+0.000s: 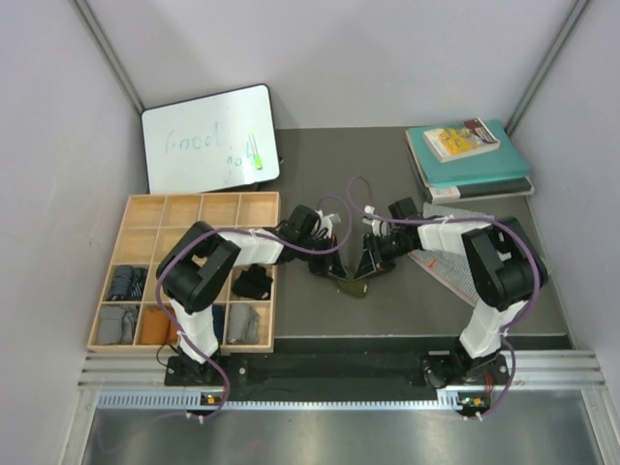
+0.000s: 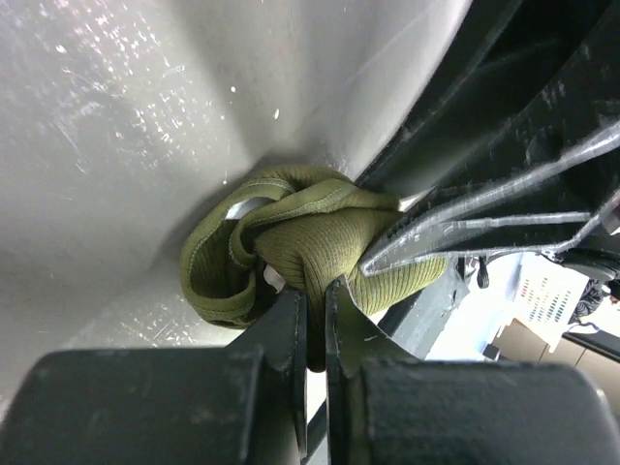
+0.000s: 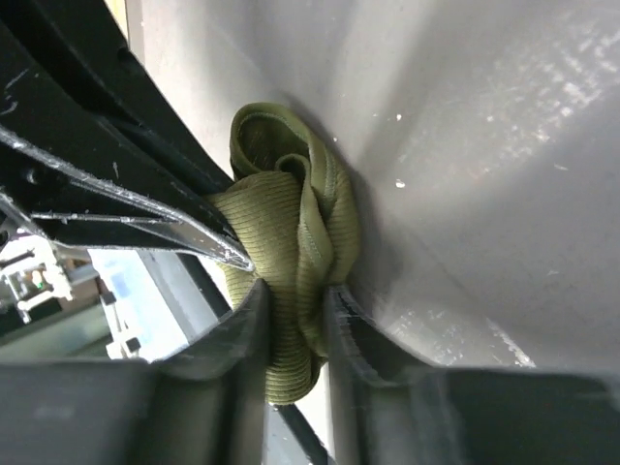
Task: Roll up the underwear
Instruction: Roll the underwear to the center of the board, then pick up the underwear from the center of the board.
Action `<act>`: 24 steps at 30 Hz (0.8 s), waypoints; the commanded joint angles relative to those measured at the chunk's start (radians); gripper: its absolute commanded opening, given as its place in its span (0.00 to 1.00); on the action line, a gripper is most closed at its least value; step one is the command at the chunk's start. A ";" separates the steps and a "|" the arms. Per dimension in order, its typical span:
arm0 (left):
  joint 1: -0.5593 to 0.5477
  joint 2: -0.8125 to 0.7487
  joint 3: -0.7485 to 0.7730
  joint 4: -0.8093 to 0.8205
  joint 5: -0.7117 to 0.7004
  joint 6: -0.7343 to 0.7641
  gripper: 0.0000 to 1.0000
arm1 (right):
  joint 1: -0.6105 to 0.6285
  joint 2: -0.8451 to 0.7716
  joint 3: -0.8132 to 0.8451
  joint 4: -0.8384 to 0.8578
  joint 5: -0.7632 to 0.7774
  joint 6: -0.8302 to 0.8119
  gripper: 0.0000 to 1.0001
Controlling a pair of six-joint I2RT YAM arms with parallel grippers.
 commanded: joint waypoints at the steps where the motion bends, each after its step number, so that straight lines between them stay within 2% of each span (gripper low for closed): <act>1: 0.000 0.028 -0.012 -0.055 -0.157 0.027 0.00 | 0.029 -0.049 -0.002 -0.023 0.001 -0.030 0.08; 2: 0.001 0.022 -0.006 -0.058 -0.162 0.024 0.09 | 0.029 -0.064 -0.002 -0.041 0.008 -0.032 0.01; 5: 0.038 -0.033 0.017 -0.085 -0.163 0.015 0.34 | 0.028 -0.129 0.019 -0.095 0.068 -0.017 0.00; 6: 0.050 -0.079 0.026 -0.096 -0.165 0.015 0.50 | 0.028 -0.147 0.043 -0.114 0.079 -0.014 0.00; 9: 0.098 -0.179 0.060 -0.177 -0.192 0.041 0.67 | 0.025 -0.221 0.117 -0.172 0.133 0.002 0.00; 12: 0.141 -0.277 0.100 -0.294 -0.238 0.094 0.76 | 0.025 -0.262 0.187 -0.192 0.148 0.003 0.00; 13: 0.173 -0.301 0.104 -0.317 -0.250 0.113 0.84 | 0.025 -0.267 0.204 -0.198 0.147 0.005 0.00; 16: 0.263 -0.400 0.100 -0.409 -0.284 0.119 0.99 | 0.028 -0.270 0.275 -0.192 0.148 0.002 0.00; 19: 0.367 -0.496 0.092 -0.499 -0.310 0.139 0.99 | 0.035 -0.244 0.350 -0.172 0.142 -0.001 0.00; 24: 0.501 -0.650 0.105 -0.593 -0.391 0.199 0.99 | 0.126 -0.161 0.506 -0.152 0.179 -0.023 0.00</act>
